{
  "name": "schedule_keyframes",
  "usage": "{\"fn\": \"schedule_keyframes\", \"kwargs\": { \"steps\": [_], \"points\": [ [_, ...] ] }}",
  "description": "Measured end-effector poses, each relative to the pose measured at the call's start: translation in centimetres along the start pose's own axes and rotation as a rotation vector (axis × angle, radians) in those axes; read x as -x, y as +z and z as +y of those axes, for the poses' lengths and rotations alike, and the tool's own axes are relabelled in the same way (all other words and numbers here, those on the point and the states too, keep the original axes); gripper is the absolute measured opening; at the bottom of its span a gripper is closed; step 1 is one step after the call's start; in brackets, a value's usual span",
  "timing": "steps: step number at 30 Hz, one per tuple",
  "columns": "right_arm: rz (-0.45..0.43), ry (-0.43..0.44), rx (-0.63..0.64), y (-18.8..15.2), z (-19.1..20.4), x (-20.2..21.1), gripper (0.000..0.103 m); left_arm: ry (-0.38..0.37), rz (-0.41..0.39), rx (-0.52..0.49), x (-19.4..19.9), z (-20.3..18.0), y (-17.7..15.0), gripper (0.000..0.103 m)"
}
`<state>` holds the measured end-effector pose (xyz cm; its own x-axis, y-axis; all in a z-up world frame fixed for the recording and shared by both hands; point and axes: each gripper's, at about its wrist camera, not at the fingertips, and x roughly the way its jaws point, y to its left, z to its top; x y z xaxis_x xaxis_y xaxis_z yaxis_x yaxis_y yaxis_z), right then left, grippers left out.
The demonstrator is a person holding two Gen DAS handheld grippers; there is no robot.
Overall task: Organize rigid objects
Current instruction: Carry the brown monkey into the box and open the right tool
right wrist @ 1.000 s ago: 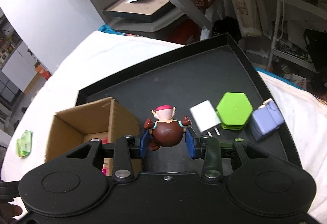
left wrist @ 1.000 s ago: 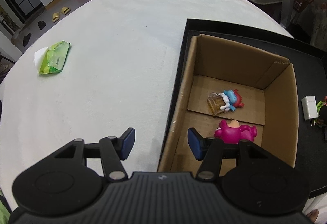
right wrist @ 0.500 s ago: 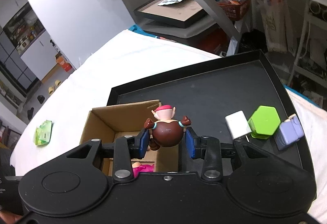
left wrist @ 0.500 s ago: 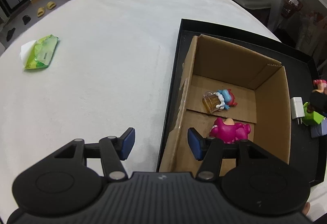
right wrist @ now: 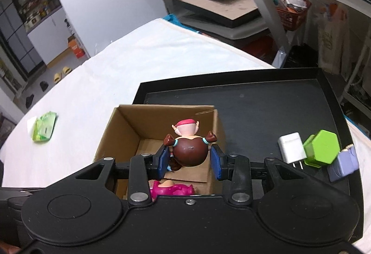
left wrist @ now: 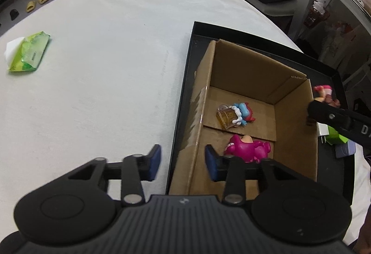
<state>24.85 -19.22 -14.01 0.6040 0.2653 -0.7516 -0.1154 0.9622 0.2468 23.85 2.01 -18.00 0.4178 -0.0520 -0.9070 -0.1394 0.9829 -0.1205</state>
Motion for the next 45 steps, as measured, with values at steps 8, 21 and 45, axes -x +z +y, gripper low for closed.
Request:
{"fn": "schedule_keyframes", "kwargs": {
  "steps": [8, 21, 45],
  "points": [
    [0.048, -0.029, 0.069, -0.3, 2.2, -2.3, 0.037, -0.032, 0.033, 0.027, -0.9, 0.5, -0.7, 0.012],
    [0.050, -0.064, 0.140, -0.6, 4.0, -2.9, 0.054, -0.070, 0.057, 0.046, -1.0, 1.2, -0.5, 0.013],
    [-0.017, -0.032, 0.051, -0.2, 1.2, -0.4, 0.059, 0.021, 0.053, 0.023, 0.0, -0.3, -0.5, 0.020]
  ]
}}
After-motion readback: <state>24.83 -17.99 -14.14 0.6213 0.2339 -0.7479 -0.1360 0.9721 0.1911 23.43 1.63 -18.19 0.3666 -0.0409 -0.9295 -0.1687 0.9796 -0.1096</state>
